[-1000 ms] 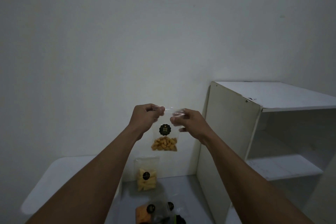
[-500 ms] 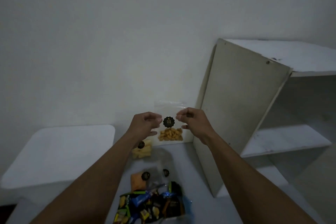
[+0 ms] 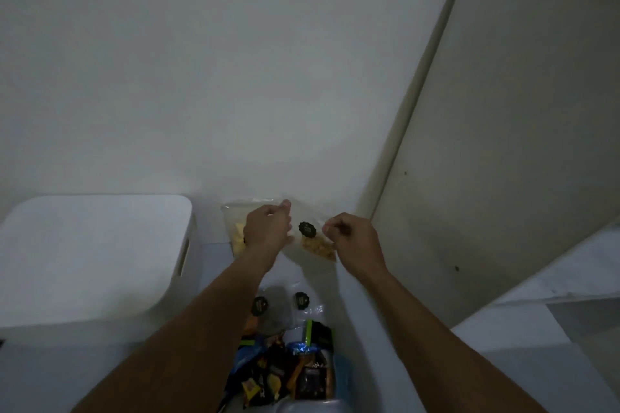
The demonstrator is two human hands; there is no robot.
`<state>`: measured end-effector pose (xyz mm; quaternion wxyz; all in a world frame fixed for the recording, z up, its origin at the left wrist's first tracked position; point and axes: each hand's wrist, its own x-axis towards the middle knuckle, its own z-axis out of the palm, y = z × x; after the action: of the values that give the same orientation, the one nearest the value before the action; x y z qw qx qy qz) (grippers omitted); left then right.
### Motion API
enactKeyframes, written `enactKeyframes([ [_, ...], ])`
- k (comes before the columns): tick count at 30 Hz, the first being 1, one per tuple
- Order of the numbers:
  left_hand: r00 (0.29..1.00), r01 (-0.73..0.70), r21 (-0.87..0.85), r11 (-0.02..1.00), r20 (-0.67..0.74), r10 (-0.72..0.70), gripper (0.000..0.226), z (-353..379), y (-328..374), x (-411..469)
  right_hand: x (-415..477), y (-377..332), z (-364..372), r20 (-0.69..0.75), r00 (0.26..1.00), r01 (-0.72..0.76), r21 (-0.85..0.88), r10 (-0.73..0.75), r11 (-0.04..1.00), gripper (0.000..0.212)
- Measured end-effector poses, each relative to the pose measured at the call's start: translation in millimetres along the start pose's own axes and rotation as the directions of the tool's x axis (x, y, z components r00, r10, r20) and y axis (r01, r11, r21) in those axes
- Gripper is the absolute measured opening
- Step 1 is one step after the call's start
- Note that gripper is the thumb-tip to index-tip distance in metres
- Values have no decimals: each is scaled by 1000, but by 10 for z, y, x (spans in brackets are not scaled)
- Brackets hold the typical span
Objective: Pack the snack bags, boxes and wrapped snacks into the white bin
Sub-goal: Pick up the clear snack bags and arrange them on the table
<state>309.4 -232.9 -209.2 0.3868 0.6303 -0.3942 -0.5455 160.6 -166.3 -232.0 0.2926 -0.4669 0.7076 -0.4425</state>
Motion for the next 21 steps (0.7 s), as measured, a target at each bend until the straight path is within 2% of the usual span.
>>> enactKeyframes([
  [1,995,91,-146,985,47,-85,35,13,97,-23,-6,-21,6,-21,999,44,-32,-45,998,15],
  [2,989,131,-215,968,100,-111,36,8,196,-45,-12,-60,0,-38,995,89,-60,-92,994,16],
  [5,979,111,-205,972,192,-71,25,-25,413,-98,-1,-151,-24,-54,977,198,-101,-205,975,15],
  [8,973,86,-178,980,224,-45,18,-64,545,-134,6,-238,-86,-28,972,230,-98,-233,968,10],
  [9,973,59,-149,987,231,-24,15,-82,579,-163,-7,-277,-108,1,975,223,-73,-224,972,8],
  [12,955,-85,10,996,285,78,10,-112,650,-287,-62,-445,-167,98,991,78,93,-87,993,42],
  [13,945,-123,61,990,312,98,11,-121,661,-332,-62,-501,-183,120,991,43,140,-60,989,47],
  [14,936,-145,89,985,335,107,13,-130,664,-366,-61,-550,-201,148,988,27,171,-53,985,43],
  [17,915,-167,112,980,387,112,15,-171,666,-402,-41,-647,-244,233,971,11,149,-46,989,12],
  [21,902,-186,133,973,416,115,11,-259,689,-450,-72,-706,-263,296,954,-14,197,-46,980,17],
])
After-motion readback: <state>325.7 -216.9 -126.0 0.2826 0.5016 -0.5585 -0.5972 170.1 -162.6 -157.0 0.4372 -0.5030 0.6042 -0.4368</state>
